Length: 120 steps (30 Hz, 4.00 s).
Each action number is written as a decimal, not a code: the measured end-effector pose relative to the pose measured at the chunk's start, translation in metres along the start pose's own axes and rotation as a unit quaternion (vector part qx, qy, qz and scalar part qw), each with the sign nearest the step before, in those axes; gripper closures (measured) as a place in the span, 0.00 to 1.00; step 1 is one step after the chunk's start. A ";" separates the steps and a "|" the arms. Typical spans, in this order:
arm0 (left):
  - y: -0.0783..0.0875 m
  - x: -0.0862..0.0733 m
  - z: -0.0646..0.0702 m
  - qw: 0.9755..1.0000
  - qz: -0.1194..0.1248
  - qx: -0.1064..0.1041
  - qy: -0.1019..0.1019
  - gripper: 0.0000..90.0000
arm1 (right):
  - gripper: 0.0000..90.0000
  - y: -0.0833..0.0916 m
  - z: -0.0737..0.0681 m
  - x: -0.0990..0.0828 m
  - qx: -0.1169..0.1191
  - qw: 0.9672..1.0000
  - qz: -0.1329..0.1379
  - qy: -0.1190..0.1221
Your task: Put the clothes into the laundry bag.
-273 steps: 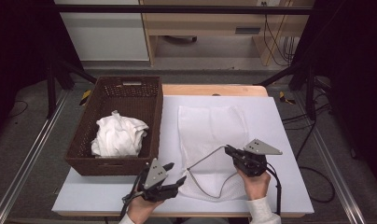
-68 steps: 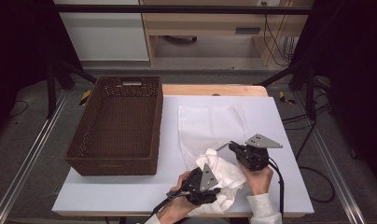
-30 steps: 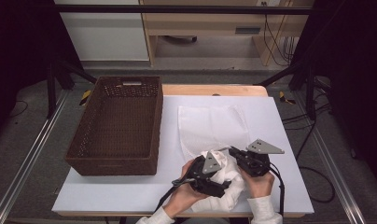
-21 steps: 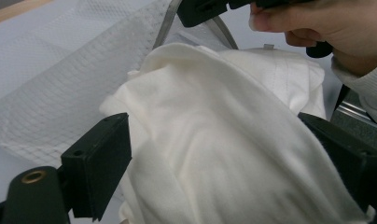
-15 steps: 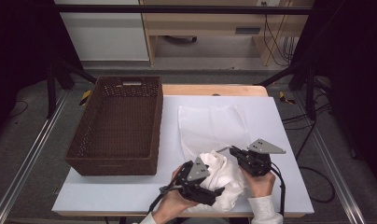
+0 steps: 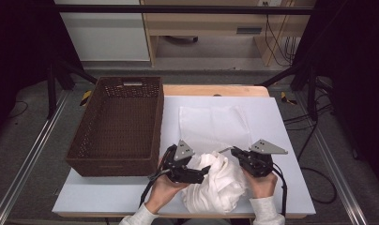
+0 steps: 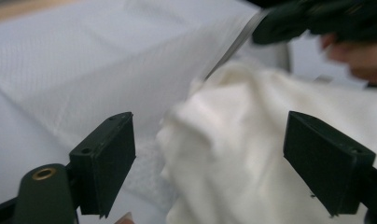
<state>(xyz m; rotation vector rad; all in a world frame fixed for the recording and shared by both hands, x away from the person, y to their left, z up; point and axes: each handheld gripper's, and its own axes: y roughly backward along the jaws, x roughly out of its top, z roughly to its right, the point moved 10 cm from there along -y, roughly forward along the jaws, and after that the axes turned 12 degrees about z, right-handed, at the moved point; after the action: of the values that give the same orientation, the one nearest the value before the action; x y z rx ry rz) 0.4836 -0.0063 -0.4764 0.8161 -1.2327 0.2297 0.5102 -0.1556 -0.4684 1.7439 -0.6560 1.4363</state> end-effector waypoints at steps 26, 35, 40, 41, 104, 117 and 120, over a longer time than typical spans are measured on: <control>-0.062 -0.002 0.053 0.992 -0.045 -0.048 -0.108 0.85 | 0.99 -0.002 0.001 0.004 -0.005 1.000 0.020 -0.009; -0.062 -0.001 0.024 0.997 -0.031 0.017 -0.066 0.67 | 0.99 0.004 -0.001 0.006 0.002 1.000 0.026 -0.007; -0.034 0.001 0.030 0.998 -0.015 -0.002 -0.067 0.29 | 0.99 0.004 -0.001 0.004 0.001 1.000 0.018 -0.001; -0.026 0.001 0.032 0.998 -0.010 -0.013 -0.064 0.28 | 0.99 0.005 -0.001 0.004 0.000 1.000 0.018 -0.001; -0.026 0.009 0.044 0.997 0.035 -0.012 -0.070 0.89 | 0.99 -0.003 -0.005 -0.003 -0.001 1.000 0.005 0.007; -0.061 -0.002 0.016 0.996 -0.014 0.041 -0.077 0.82 | 0.99 0.003 -0.012 0.005 0.016 1.000 0.019 0.013; -0.047 0.001 0.012 0.997 0.012 0.046 -0.061 0.57 | 0.99 0.004 -0.009 0.003 0.013 1.000 0.017 0.010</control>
<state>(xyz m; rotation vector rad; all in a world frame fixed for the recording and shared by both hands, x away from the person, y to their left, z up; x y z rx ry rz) 0.5014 -0.0478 -0.4939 0.9053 -1.3545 0.2604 0.5023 -0.1501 -0.4634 1.7433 -0.6624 1.4895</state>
